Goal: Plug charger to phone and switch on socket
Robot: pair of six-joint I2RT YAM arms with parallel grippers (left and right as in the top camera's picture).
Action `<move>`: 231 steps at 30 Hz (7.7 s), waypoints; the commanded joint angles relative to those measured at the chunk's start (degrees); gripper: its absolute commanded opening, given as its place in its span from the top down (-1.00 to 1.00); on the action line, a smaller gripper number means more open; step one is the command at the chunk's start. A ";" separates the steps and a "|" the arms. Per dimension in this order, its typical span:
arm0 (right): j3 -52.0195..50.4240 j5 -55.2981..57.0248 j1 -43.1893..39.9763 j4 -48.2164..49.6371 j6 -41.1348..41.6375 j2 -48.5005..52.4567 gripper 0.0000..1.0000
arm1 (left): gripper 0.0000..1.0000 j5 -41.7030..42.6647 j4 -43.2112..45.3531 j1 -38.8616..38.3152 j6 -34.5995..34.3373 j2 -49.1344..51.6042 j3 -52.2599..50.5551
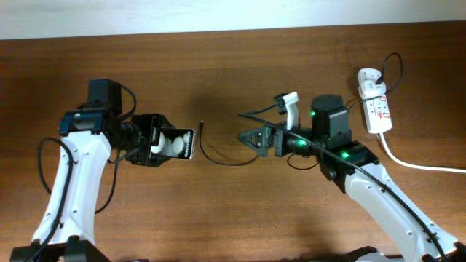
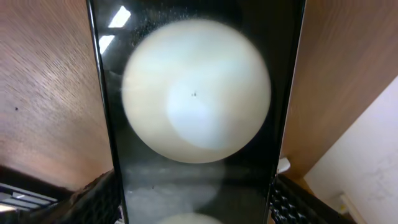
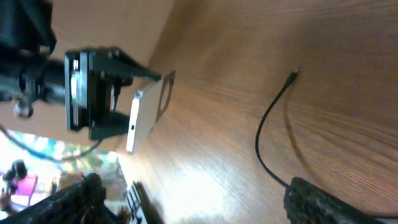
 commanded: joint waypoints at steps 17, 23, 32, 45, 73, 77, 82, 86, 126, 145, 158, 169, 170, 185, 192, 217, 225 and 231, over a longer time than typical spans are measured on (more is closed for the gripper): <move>0.98 21.66 20.13 17.00 18.38 8.15 -0.53 | 0.70 -6.86 0.98 -6.91 -8.26 -1.73 0.07; 1.66 20.94 21.11 23.63 24.76 15.32 -0.27 | 0.70 -6.86 1.01 -6.97 -8.28 -1.73 0.07; 7.39 20.39 24.68 23.67 24.74 20.04 -0.15 | 0.71 -6.67 1.20 -7.76 -8.28 -1.73 0.07; 7.41 21.92 25.97 24.02 24.72 20.68 0.21 | 0.70 -6.67 1.14 -7.78 -8.26 -1.73 0.07; 7.41 23.17 25.90 25.62 24.76 20.65 0.90 | -0.04 -6.64 1.14 -7.76 -8.26 -1.73 0.07; 7.41 22.71 25.20 26.56 25.66 20.65 0.92 | -0.43 -6.64 1.14 -7.76 -8.26 -1.73 0.07; 7.41 19.37 21.70 27.04 26.27 20.65 0.92 | -0.98 -6.67 1.16 -7.76 -8.26 -1.73 0.07; 7.41 15.17 16.92 26.97 26.27 20.65 0.92 | -0.98 -6.69 1.16 -7.76 -8.26 -1.73 0.07; -17.11 8.72 -25.40 -1.11 31.71 -30.58 0.92 | -0.98 -9.38 17.81 -6.95 39.15 -1.73 0.07; -17.62 49.96 4.94 49.90 57.35 -6.62 0.92 | -0.99 25.83 56.50 -14.84 26.71 7.89 0.04; -15.85 46.84 8.68 54.23 61.99 -0.17 0.92 | -0.67 23.21 64.78 -21.09 17.00 10.67 0.07; -15.85 44.94 8.68 50.97 61.83 -0.17 0.92 | 0.10 19.82 71.84 -23.65 9.51 13.99 0.07; -15.85 44.87 8.68 50.93 61.81 -0.17 0.92 | 0.14 19.63 71.87 -23.78 9.22 13.99 0.07; -15.85 42.34 8.68 50.95 61.81 -0.17 0.63 | 1.00 19.06 74.55 -24.52 7.37 13.99 0.07; -15.85 42.38 8.66 46.64 61.77 -0.17 -0.06 | 1.00 19.10 74.44 -20.15 10.75 13.99 0.07; 26.08 31.45 9.75 -16.04 4.79 8.41 -0.44 | 1.00 35.76 68.57 21.29 32.28 13.99 0.07; 53.16 31.91 14.27 -37.57 0.26 35.50 -0.98 | 1.00 33.40 65.18 21.18 33.44 13.99 0.07; 53.46 31.63 16.94 -33.64 1.75 46.73 -0.98 | 1.00 32.02 62.97 21.29 33.66 13.99 0.07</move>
